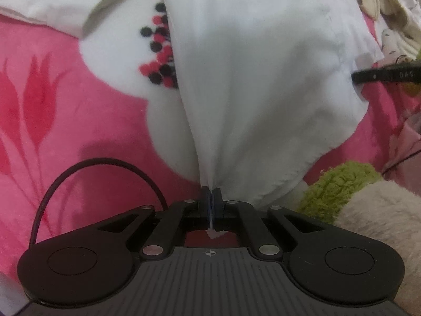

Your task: Fold clothes

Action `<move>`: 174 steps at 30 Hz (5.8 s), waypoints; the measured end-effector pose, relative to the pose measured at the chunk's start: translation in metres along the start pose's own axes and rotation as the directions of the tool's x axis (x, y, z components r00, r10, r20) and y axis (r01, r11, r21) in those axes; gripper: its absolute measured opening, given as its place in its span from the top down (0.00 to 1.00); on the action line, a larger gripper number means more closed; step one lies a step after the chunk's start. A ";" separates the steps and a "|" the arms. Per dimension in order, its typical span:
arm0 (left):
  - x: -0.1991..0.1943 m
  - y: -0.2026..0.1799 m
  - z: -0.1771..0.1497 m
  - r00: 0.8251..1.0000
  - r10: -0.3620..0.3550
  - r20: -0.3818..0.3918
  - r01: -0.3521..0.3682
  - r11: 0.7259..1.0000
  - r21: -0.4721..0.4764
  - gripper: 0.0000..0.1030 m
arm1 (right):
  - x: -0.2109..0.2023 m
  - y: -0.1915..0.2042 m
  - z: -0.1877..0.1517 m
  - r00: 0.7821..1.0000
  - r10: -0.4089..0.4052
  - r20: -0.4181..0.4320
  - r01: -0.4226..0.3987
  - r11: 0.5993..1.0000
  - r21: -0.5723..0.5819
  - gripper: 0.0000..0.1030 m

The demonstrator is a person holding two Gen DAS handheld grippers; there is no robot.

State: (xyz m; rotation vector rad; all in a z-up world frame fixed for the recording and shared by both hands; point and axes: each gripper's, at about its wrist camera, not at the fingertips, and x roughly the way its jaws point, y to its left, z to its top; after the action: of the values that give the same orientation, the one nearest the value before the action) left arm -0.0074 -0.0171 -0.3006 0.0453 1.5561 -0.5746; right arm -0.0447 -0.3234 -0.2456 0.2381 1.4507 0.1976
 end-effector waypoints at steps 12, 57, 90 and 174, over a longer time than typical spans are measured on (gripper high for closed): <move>-0.066 0.022 0.040 0.972 -0.033 0.231 0.046 0.998 -0.049 0.50 | -0.049 0.028 0.076 0.940 0.048 0.336 -0.025 0.997 -0.072 0.71; -0.029 0.102 0.188 0.747 0.471 0.470 -0.346 0.878 -0.330 0.50 | 0.041 0.023 0.318 0.878 0.007 0.478 0.026 0.998 -0.062 0.82; -0.041 0.135 0.180 0.712 0.516 0.477 -0.359 0.850 -0.385 0.49 | 0.074 0.037 0.436 0.843 -0.016 0.537 0.006 1.000 0.020 0.97; 0.011 -0.082 0.155 0.915 0.109 0.389 -0.125 0.992 0.014 0.42 | 0.068 0.011 0.234 0.937 0.346 0.050 -0.304 0.878 -0.370 0.88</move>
State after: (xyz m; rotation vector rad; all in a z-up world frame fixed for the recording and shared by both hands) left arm 0.1043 -0.1506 -0.2778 0.0505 1.1475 -0.4848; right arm 0.1956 -0.3038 -0.2831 0.1905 1.2264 0.7077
